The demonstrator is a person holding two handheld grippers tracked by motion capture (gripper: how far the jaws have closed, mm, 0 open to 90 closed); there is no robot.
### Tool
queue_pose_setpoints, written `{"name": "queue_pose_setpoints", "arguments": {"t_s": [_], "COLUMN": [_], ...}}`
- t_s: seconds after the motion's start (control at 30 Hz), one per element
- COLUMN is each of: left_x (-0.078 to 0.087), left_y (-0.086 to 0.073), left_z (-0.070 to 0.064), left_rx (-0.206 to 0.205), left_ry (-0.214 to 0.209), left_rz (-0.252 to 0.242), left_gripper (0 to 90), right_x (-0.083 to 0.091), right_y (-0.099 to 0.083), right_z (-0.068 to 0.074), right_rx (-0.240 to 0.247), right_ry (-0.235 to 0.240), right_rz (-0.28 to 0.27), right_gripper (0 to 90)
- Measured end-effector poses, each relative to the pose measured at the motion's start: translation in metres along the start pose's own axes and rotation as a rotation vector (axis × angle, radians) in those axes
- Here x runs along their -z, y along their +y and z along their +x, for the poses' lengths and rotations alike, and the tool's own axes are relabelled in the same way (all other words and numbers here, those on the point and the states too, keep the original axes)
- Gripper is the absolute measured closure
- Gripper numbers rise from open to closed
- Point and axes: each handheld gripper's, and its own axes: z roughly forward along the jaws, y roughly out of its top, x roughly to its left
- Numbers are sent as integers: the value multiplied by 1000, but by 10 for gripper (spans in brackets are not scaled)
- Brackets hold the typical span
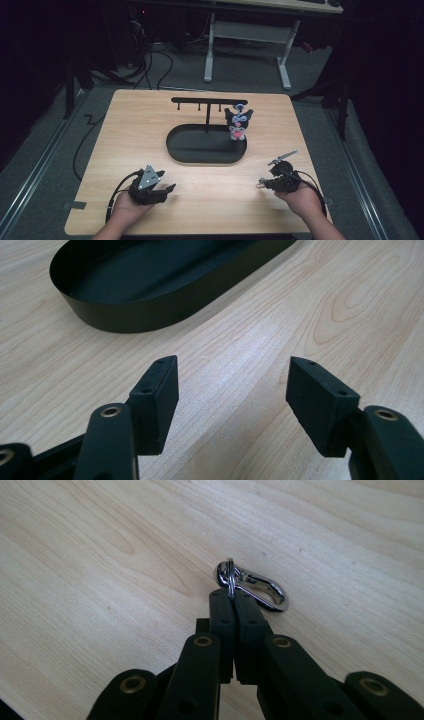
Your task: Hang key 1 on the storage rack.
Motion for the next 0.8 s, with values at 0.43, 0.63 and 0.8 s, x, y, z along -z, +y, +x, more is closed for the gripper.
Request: {"name": "queue_pose_setpoints", "arguments": {"t_s": [0.43,0.63,0.8], "left_x": [-1,1,0], "left_y": [0,0,2], "left_z": [1,2,2], "left_rx": [1,3,1], "left_ry": [-6,-2,0], "left_rz": [-7,-19,-23], "left_gripper": [387,389,389], "right_x": [25,31,31], "right_y": [10,16,19], "right_z": [0,2,3], "right_rx": [3,6,15], "right_ry": [4,10,10], "right_rz": [-32,-43,-37], "right_gripper": [891,891,891]}}
